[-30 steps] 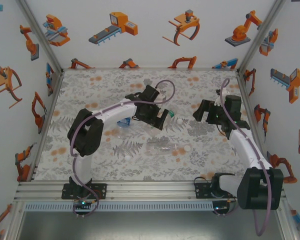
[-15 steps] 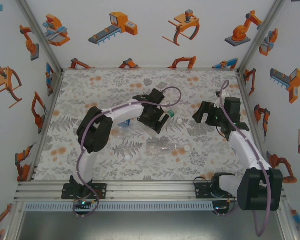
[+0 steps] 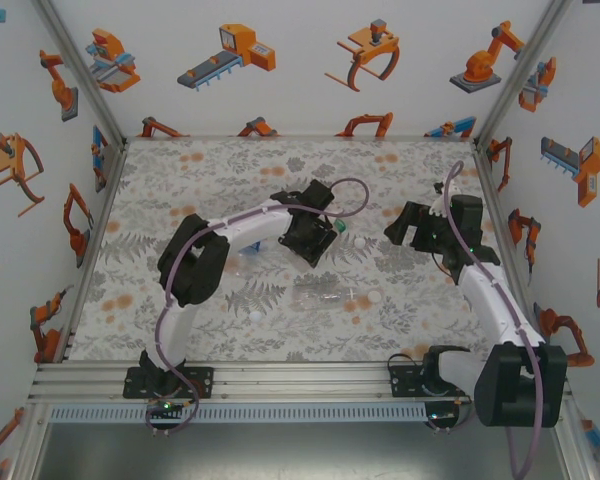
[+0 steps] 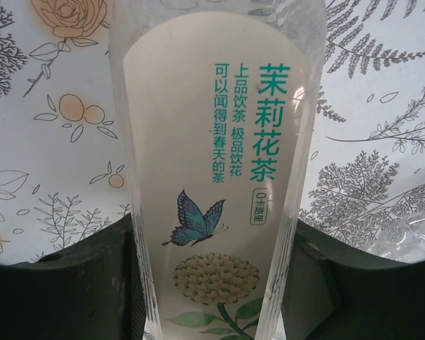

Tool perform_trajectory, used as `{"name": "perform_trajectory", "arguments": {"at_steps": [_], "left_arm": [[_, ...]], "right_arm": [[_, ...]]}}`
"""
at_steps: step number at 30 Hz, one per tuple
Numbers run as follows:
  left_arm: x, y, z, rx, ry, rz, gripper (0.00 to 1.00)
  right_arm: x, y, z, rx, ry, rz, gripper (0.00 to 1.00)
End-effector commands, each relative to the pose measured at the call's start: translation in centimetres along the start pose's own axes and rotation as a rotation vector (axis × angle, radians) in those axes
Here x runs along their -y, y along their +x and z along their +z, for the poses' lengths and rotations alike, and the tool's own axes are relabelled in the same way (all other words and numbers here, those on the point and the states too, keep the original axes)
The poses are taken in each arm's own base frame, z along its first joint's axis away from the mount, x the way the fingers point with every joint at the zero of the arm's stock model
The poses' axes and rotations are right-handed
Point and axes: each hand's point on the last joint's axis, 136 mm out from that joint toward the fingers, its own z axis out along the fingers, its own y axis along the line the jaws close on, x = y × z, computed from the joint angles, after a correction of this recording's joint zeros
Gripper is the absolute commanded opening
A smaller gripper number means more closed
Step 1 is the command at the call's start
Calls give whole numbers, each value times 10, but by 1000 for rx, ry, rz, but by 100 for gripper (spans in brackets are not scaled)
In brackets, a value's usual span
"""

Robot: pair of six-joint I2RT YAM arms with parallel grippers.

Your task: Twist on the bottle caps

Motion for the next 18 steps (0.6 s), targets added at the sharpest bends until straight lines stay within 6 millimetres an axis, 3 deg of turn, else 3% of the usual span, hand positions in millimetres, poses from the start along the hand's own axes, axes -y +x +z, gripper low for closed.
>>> {"name": "perform_trajectory", "arguments": {"at_steps": [1, 9, 13, 18], "left_arm": [[-2, -21, -41, 116, 18, -20, 45], [-7, -57, -127, 448, 190, -128, 41], [-4, -69, -184, 644, 289, -125, 41], [17, -73, -251, 850, 429, -32, 40]], "right_arm": [[-30, -19, -11, 41, -105, 12, 82], [-105, -52, -36, 130, -329, -94, 82], [-151, -73, -61, 247, -479, -169, 82], [-203, -99, -101, 430, -716, -225, 83]]}}
